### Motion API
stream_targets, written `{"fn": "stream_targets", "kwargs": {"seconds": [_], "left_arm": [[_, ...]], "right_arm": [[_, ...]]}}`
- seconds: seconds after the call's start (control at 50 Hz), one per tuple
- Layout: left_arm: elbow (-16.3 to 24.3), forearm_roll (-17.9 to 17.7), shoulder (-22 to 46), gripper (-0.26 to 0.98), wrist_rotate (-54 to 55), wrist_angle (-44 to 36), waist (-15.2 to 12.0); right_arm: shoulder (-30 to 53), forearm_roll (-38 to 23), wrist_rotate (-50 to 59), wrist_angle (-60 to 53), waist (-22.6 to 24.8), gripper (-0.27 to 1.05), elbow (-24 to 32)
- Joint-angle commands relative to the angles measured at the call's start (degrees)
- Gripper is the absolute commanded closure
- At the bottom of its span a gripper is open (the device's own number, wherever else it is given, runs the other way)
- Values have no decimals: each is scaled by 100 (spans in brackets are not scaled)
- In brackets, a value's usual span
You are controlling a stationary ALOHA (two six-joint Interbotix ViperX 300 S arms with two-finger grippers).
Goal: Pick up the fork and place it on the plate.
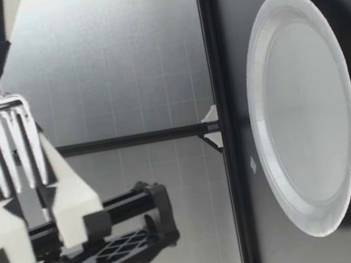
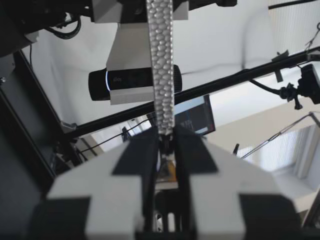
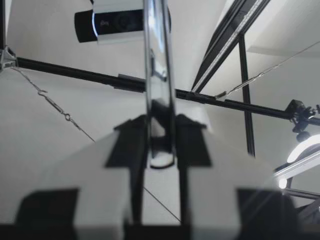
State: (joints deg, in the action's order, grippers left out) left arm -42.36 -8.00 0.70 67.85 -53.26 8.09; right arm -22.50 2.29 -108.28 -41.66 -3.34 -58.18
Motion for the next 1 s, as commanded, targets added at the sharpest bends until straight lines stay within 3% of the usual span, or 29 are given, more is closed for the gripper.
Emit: {"fn": "stream_targets", "kwargs": {"seconds": [0.0, 0.16, 0.28, 0.38, 0.48, 0.52, 0.74, 0.98], "left_arm": [[9, 9, -70, 66, -18, -26, -97], [-79, 18, -88, 64, -325, -35, -167], [-79, 18, -149, 53, -896, 26, -167], [-79, 18, -237, 27, -1116, 229, -167], [-26, 53, -246, -10, -1160, 580, -176], [-26, 79, -255, -15, -1160, 615, -167], [-132, 88, -466, -10, -1397, 624, -193], [-404, 88, -1028, -8, -1898, 756, -229]], "right_arm": [[-9, 9, 18, -35, 26, 58, 53], [9, 9, 35, -35, 26, 59, 44], [0, 9, 44, -35, 26, 59, 35], [-9, 9, 44, -35, 26, 59, 35], [9, 18, 44, -35, 26, 59, 35], [26, 18, 53, -26, 26, 59, 44], [88, 62, 114, 9, 26, 59, 35], [-290, 70, 949, 281, 26, 59, -18]]}}
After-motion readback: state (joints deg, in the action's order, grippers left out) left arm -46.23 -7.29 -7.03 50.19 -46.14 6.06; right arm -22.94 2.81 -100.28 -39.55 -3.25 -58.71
